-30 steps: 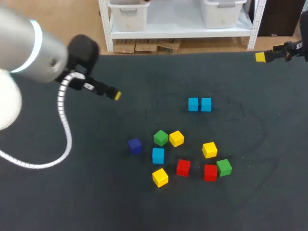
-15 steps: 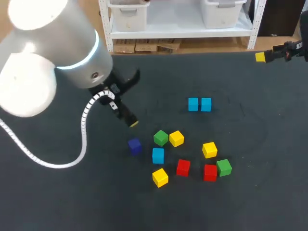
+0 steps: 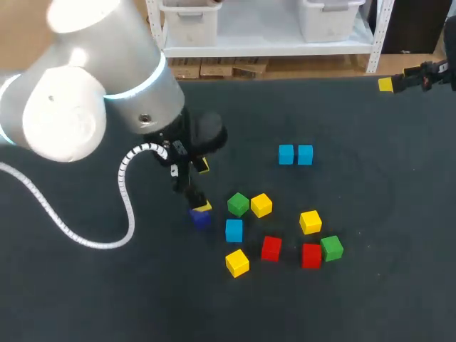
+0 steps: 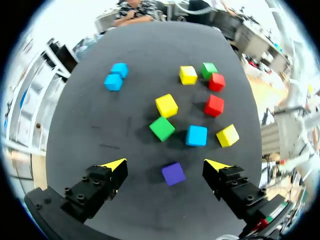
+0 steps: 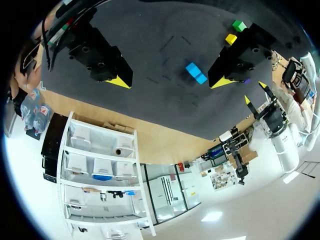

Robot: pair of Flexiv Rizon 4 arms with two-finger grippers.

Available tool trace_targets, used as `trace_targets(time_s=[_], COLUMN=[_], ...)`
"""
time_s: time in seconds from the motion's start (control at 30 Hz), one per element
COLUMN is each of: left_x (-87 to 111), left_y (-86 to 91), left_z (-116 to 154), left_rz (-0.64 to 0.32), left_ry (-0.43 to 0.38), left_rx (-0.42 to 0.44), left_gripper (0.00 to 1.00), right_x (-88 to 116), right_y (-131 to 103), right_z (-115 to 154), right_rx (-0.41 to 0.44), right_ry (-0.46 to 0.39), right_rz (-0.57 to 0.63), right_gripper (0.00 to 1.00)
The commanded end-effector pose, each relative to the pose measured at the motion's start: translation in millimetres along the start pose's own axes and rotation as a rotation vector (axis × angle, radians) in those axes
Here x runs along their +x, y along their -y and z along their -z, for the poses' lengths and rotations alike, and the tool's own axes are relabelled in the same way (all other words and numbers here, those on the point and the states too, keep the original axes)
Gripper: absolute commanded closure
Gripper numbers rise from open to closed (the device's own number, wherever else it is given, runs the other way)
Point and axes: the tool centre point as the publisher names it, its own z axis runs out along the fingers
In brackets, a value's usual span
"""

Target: Place the blue cubes, place green cubes on the blue cubes, place the yellow cubes on the green cubes, then place the red cubes on the yellow cubes, and place purple cube on the red cubes.

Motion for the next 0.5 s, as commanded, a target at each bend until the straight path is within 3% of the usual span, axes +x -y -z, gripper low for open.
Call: trace_targets(time_s=[0.03, 0.5], left_x=[-13.1, -13.1], left_y=[-8.6, -8.6], left_z=[-4.7, -4.7], left_rz=[0.018, 0.018], left_ry=[-0.07, -0.07], left_rx=[0.032, 0.032], left_gripper=[0.0, 0.0], right_x=[0.4, 0.4], right_y=[0.9, 0.9], right_z=[-0.5, -0.5], right_rx=[-0.004, -0.004], right_ry=[0.003, 0.003], right_rz=[0.001, 0.001], right_gripper=[0.0, 0.0])
